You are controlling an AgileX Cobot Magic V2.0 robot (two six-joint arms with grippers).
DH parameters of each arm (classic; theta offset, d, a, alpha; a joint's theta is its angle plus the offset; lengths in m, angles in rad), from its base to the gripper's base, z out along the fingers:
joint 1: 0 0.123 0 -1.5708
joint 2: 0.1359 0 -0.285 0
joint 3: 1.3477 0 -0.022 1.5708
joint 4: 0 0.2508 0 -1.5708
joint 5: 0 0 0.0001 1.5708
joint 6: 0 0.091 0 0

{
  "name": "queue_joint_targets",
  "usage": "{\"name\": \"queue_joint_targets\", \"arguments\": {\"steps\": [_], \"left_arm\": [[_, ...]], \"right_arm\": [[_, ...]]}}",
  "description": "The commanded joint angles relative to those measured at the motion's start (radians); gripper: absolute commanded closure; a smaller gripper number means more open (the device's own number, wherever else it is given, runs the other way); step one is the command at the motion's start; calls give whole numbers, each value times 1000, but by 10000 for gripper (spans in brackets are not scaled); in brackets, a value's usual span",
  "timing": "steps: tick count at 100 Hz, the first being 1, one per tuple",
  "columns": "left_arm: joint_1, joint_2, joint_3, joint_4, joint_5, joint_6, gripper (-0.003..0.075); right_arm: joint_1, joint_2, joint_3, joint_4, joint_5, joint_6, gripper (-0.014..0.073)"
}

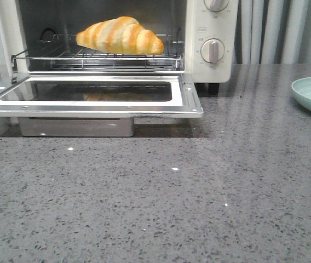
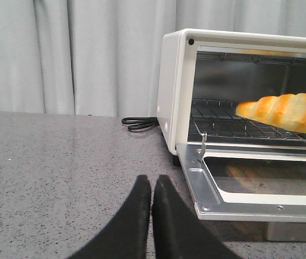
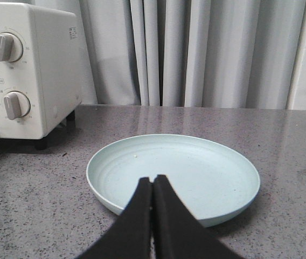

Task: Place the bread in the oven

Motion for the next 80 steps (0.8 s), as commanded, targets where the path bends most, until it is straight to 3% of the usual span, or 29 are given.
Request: {"name": "queue_joint_targets", "arguments": {"steps": [1,80], "left_arm": [[1,-30,23,-10,-88,3,741],[1,-30,23,0,-101,30,741]], "right_arm": [[-6,-20,25,1,-70,-3,662],[-6,-20,25,1,-70,-3,661]]}}
